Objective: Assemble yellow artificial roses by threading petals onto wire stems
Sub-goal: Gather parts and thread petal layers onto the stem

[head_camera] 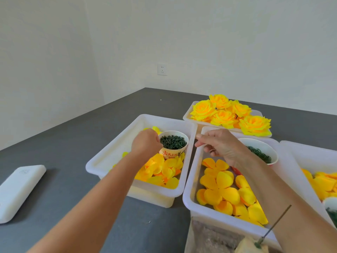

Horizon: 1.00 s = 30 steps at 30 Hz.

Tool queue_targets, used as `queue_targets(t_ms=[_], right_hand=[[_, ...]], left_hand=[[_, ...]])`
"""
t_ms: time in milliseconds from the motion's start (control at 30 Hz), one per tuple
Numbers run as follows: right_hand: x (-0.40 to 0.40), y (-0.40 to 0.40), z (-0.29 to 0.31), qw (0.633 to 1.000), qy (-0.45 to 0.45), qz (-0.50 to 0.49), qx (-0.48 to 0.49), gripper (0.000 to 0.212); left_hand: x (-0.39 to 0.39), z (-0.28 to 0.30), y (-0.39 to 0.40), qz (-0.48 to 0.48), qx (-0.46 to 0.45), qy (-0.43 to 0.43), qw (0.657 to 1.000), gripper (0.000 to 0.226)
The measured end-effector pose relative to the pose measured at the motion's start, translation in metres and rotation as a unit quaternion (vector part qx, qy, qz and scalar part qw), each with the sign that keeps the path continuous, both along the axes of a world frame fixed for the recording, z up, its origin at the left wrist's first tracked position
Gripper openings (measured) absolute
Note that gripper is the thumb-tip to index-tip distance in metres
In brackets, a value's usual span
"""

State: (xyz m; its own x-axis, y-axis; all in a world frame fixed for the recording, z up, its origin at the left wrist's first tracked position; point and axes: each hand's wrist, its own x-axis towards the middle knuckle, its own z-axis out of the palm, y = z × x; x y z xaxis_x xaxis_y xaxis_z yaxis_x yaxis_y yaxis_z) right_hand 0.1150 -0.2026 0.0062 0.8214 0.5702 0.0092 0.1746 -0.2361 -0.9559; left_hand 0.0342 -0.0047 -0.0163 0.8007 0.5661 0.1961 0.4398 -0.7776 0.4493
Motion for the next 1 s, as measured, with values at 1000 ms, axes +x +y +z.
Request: queue_targets(t_ms=[1000], right_hand=[[-0.004,0.014,-0.022,0.994,-0.071,0.082,-0.036,0.016]], left_hand=[[-0.011,-0.017,0.008,-0.071,-0.164,0.015,0.984,0.030]])
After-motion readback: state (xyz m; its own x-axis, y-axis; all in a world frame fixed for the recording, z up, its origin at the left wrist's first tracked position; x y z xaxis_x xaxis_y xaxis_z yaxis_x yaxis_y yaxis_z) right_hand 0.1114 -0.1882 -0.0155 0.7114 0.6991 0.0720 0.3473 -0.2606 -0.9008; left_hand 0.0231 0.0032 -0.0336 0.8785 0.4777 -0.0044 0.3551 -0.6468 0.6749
